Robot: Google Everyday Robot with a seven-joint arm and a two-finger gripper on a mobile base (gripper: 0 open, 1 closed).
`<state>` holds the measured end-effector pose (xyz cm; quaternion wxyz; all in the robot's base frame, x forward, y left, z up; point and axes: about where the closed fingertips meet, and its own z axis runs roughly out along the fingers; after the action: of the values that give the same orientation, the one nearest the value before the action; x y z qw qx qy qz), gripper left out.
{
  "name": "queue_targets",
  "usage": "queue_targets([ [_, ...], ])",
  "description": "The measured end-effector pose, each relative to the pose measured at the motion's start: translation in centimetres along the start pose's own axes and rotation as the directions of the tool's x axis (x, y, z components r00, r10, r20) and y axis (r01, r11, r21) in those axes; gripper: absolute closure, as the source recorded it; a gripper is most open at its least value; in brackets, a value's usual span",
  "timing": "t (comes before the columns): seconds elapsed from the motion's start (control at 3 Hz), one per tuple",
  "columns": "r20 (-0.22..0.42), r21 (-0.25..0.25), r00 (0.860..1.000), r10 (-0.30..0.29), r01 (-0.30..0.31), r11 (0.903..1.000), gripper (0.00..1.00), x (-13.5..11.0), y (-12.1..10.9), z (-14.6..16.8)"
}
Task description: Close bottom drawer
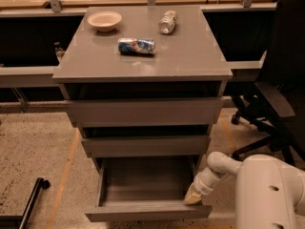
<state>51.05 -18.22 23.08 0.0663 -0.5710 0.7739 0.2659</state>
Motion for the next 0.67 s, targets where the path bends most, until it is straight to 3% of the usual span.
queue_targets([
  [0.33, -0.021, 0.021, 0.999, 0.033, -0.032, 0.9993, 1.00, 0.9, 2.2, -1.2],
  [0.67, -0.042, -0.003, 0.996, 0.079, -0.079, 0.9969, 1.00, 2.2, 4.4, -0.9],
])
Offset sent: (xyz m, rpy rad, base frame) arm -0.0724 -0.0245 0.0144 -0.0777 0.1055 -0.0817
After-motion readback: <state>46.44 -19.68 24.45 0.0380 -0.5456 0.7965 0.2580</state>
